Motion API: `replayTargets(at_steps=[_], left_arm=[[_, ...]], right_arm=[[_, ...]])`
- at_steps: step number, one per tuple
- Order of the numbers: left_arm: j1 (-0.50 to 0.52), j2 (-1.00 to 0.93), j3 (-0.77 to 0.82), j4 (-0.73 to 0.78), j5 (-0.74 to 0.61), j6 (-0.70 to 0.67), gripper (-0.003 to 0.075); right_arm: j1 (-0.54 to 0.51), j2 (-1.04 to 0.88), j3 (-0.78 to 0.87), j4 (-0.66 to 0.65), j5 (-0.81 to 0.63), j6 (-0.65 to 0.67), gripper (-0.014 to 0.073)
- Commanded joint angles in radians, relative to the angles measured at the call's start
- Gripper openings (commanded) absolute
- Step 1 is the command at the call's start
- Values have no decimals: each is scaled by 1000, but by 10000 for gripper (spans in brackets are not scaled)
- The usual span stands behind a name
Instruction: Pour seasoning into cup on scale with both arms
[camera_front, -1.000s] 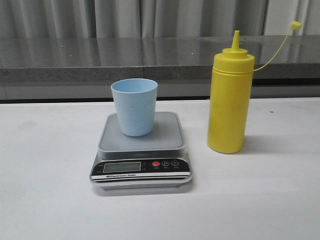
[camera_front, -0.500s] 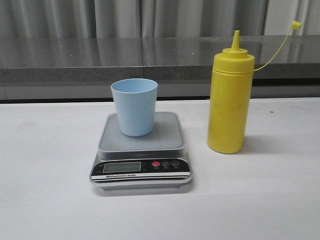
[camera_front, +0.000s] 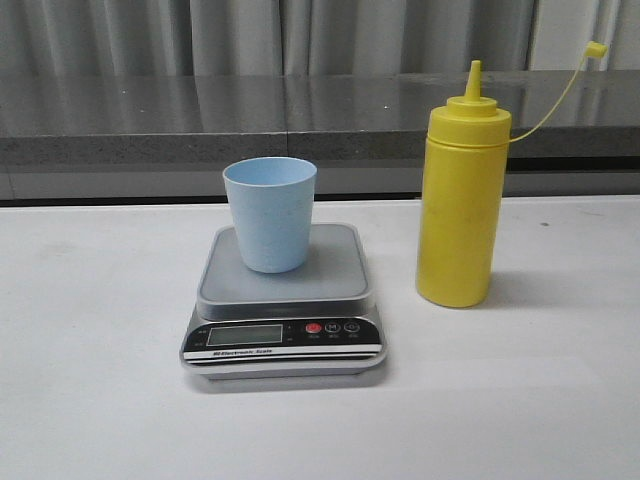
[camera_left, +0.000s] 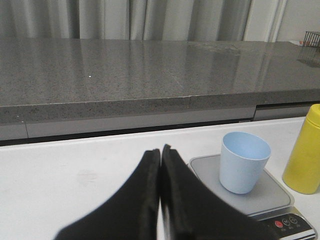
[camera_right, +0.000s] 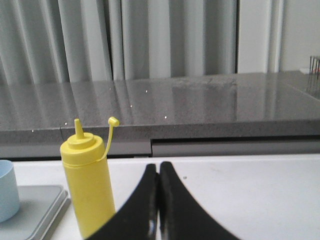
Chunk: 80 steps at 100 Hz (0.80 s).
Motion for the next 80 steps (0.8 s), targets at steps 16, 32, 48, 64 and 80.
replayTargets(at_steps=[16, 32, 48, 64, 80], left_arm=[[6, 8, -26, -4, -79, 1, -20], [6, 8, -26, -4, -79, 1, -20], [6, 8, -26, -4, -79, 1, -20], [6, 8, -26, -4, -79, 1, -20], [6, 8, -26, -4, -79, 1, -20]], right_arm=[[-4, 276, -241, 2, 115, 0, -67], [-4, 467, -327, 22, 64, 0, -67], [-4, 627, -338, 61, -116, 0, -67], [14, 754, -338, 66, -205, 0, -67], [98, 859, -338, 42, -232, 0, -67]])
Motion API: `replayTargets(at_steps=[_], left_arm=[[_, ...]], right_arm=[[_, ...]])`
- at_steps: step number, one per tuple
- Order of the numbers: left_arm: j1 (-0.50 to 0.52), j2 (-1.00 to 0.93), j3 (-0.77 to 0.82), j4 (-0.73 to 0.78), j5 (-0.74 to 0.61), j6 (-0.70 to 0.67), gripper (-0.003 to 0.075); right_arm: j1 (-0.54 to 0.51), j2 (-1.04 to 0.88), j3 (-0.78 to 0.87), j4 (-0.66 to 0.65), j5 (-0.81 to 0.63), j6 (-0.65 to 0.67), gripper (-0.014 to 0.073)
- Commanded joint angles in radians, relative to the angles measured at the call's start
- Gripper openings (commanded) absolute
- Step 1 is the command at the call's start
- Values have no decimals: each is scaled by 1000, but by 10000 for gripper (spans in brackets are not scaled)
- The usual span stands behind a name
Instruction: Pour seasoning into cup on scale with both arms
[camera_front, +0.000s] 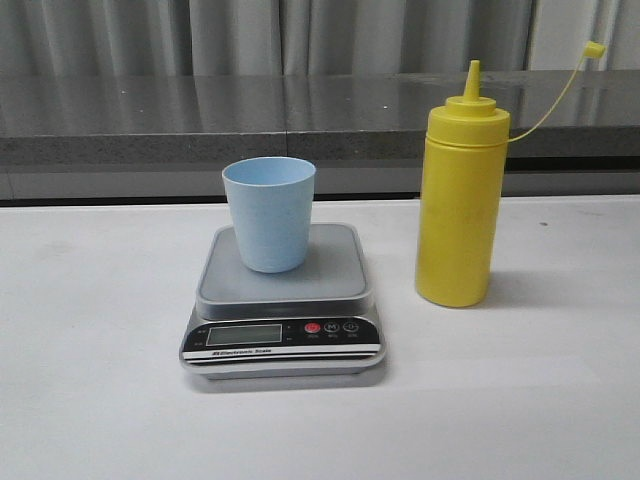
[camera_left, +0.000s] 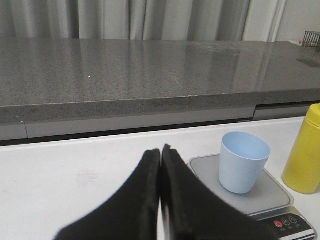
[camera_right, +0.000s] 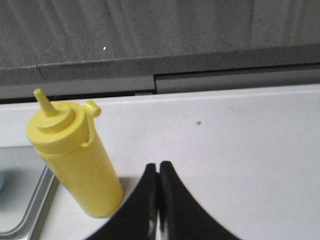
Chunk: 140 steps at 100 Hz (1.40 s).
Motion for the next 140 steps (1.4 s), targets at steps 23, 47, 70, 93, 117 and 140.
replayTargets(at_steps=[23, 47, 70, 93, 117, 140], left_arm=[[6, 8, -26, -4, -79, 1, -20], [6, 8, -26, -4, -79, 1, -20], [6, 8, -26, -4, -79, 1, -20], [6, 8, -26, -4, -79, 1, -20], [6, 8, -26, -4, -79, 1, -20], [6, 8, -26, -4, -79, 1, -20]], right_arm=[[171, 151, 3, -60, -259, 0, -67], [213, 270, 140, -77, -618, 0, -64], [213, 344, 242, -214, -850, 0, 165], [213, 397, 257, -269, -901, 1, 673], [213, 504, 257, -267, -1075, 1, 647], [213, 687, 223, -265, -1270, 1, 647]])
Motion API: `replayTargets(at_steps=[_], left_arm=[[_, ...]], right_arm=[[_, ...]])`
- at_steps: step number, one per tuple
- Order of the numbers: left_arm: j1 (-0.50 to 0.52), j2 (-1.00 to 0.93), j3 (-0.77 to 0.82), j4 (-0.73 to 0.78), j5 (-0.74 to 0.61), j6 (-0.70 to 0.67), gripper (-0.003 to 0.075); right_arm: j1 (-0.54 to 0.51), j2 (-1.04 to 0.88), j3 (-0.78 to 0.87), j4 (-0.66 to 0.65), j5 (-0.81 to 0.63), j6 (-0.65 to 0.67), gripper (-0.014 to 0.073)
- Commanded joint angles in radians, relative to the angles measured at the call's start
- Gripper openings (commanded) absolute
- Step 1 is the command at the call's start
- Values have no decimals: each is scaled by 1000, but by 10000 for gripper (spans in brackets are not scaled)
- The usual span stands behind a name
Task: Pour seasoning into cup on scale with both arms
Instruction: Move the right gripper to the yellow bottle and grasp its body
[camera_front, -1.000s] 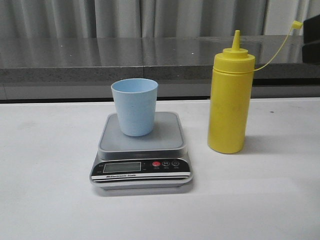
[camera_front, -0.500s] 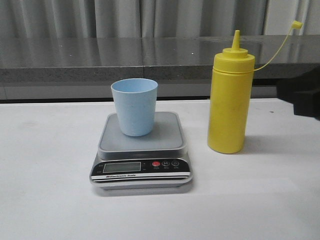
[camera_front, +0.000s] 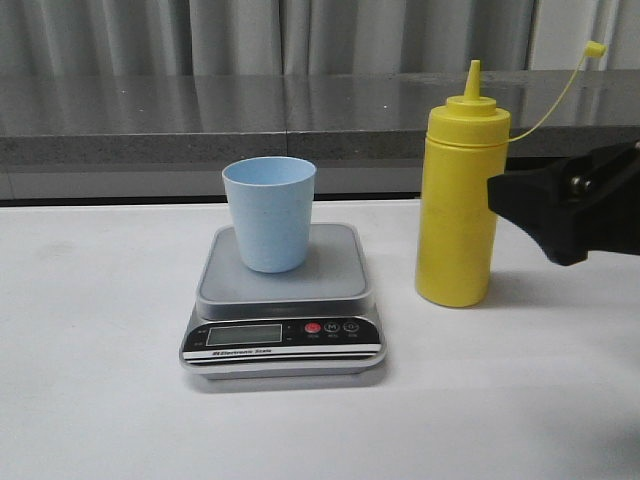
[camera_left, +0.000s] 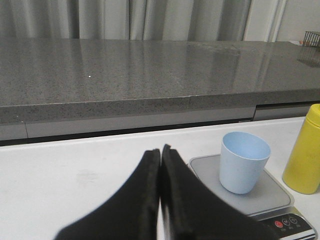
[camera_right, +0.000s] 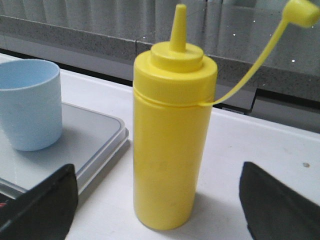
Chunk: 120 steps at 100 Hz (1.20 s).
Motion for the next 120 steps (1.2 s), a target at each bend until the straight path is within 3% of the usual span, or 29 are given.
replayTargets(at_steps=[1, 27, 120], left_arm=[[6, 8, -26, -4, -79, 1, -20], [6, 8, -26, -4, -79, 1, -20], [6, 8, -26, -4, -79, 1, -20]], right_arm=[[0, 52, -39, -6, -183, 1, 647], [0, 182, -119, -5, -193, 1, 647], [0, 333, -350, -12, -188, 1, 647]])
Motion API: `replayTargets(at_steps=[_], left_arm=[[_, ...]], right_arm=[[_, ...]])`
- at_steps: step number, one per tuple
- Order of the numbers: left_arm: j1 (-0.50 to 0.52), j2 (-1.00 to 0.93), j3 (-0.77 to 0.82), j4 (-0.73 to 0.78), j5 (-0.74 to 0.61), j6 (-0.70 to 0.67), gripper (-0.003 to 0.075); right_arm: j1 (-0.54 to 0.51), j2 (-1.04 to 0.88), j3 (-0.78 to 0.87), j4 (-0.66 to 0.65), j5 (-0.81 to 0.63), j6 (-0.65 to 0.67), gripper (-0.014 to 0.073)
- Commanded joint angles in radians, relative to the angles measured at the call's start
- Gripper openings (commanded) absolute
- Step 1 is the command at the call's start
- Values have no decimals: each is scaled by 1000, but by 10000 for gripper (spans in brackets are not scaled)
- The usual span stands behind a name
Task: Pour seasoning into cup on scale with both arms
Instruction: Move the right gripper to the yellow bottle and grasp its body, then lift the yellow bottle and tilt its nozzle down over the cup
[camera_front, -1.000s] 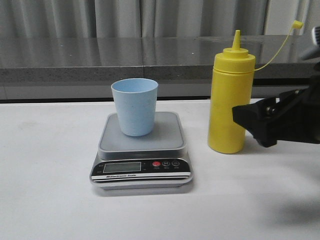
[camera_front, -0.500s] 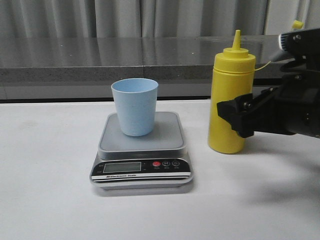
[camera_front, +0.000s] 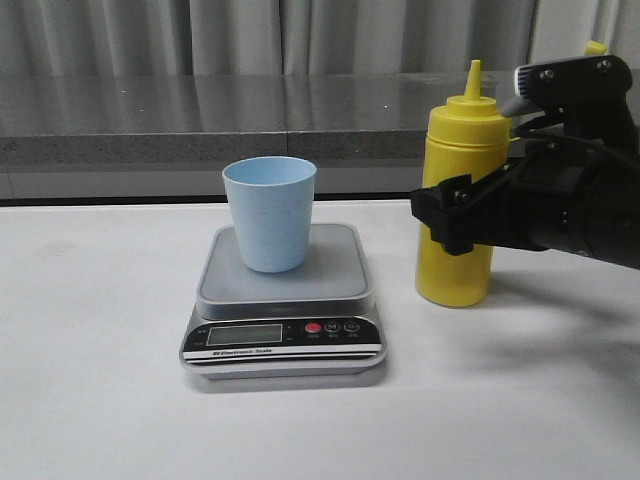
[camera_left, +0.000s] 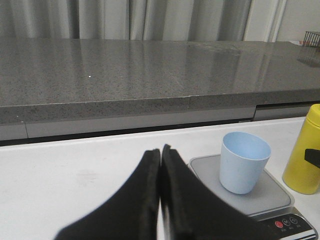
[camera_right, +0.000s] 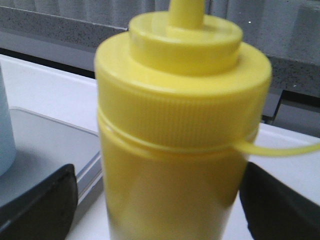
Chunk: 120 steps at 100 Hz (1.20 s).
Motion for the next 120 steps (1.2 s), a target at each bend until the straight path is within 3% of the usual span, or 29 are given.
replayTargets(at_steps=[1, 38, 57, 64, 95, 120], left_arm=[[6, 8, -26, -4, -79, 1, -20], [6, 8, -26, -4, -79, 1, -20], [6, 8, -26, -4, -79, 1, -20], [6, 8, -26, -4, -79, 1, -20], [6, 8, -26, -4, -79, 1, -20], [6, 8, -26, -4, -79, 1, -20]], right_arm=[[0, -23, -35, -8, -161, 1, 647], [0, -6, -62, -8, -161, 1, 621], [0, -6, -62, -8, -163, 1, 375], [0, -6, -62, -8, -167, 1, 321], [0, -17, -62, -11, -153, -2, 311], [0, -119, -108, -138, 51, -101, 311]])
